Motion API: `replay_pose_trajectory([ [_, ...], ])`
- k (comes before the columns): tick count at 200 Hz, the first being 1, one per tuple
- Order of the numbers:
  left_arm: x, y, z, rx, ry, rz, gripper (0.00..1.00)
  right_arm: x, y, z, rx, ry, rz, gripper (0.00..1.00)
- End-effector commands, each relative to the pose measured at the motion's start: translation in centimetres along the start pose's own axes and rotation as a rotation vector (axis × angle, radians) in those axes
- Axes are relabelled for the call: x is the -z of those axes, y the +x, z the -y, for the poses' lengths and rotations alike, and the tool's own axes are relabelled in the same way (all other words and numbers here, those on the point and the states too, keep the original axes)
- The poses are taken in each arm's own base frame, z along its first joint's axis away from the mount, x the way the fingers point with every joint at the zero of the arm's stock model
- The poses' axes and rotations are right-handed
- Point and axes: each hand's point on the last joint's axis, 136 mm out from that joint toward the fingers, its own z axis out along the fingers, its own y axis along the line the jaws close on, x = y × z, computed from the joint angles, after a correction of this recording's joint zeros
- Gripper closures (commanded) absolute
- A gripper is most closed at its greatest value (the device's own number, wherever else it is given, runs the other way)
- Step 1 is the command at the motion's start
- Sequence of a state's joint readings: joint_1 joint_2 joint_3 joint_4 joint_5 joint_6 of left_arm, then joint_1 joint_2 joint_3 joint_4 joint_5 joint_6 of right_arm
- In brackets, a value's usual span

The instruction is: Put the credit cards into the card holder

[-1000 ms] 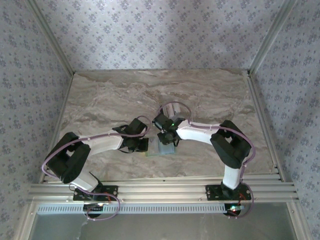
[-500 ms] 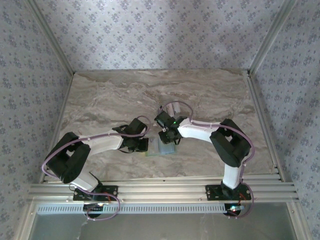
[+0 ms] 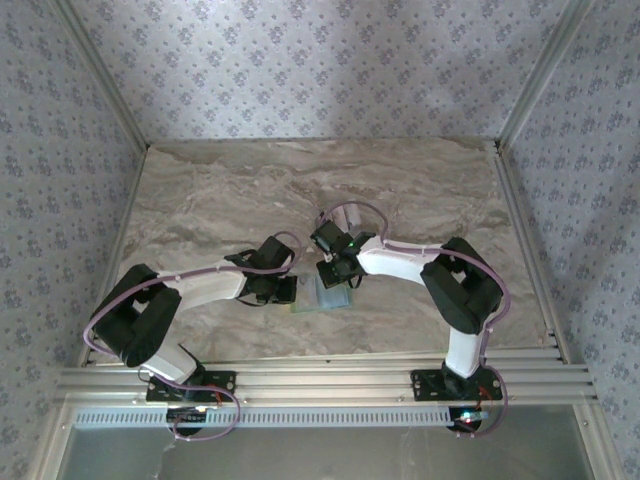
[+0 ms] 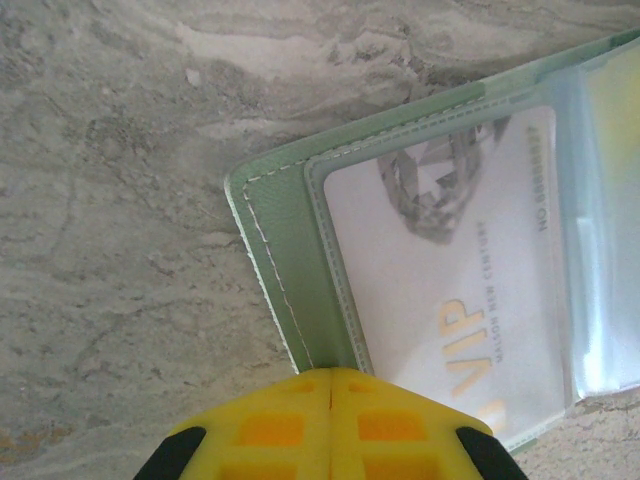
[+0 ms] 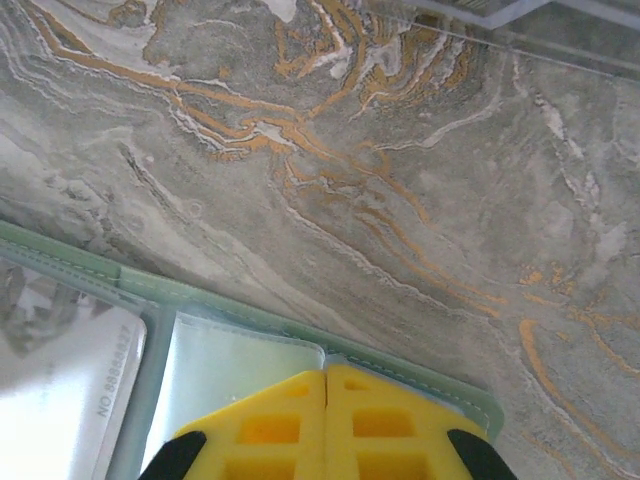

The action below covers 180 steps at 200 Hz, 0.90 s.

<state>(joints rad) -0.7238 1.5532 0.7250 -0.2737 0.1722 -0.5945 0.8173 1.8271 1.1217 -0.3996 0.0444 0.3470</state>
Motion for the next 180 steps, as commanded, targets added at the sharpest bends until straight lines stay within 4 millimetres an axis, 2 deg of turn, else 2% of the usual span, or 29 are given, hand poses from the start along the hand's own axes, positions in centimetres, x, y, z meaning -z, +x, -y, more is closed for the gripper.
replay_pose_trajectory([
  [1, -2.4, 2.1, -1.4, -0.008, -0.037, -0.079, 0.94, 0.3, 1.3, -0.9, 0.018, -0.057, -0.046, 1.00],
  [61, -2.5, 2.1, -1.4, -0.007, -0.037, -0.082, 0.94, 2.0, 0.0, -3.0, -0.021, -0.198, 0.003, 1.00],
  [132, -2.4, 2.1, -1.3, -0.006, -0.032, -0.081, 0.94, 1.4, -0.8, -5.7, -0.104, -0.368, -0.007, 1.00],
  [145, -2.5, 2.2, -1.3, -0.005, -0.030, -0.084, 0.94, 1.4, -0.8, -6.4, -0.125, -0.421, -0.007, 0.93],
  [180, -2.5, 2.2, -1.1, 0.006, -0.007, -0.088, 0.94, 1.4, -0.6, -8.0, -0.174, -0.558, -0.016, 0.85],
])
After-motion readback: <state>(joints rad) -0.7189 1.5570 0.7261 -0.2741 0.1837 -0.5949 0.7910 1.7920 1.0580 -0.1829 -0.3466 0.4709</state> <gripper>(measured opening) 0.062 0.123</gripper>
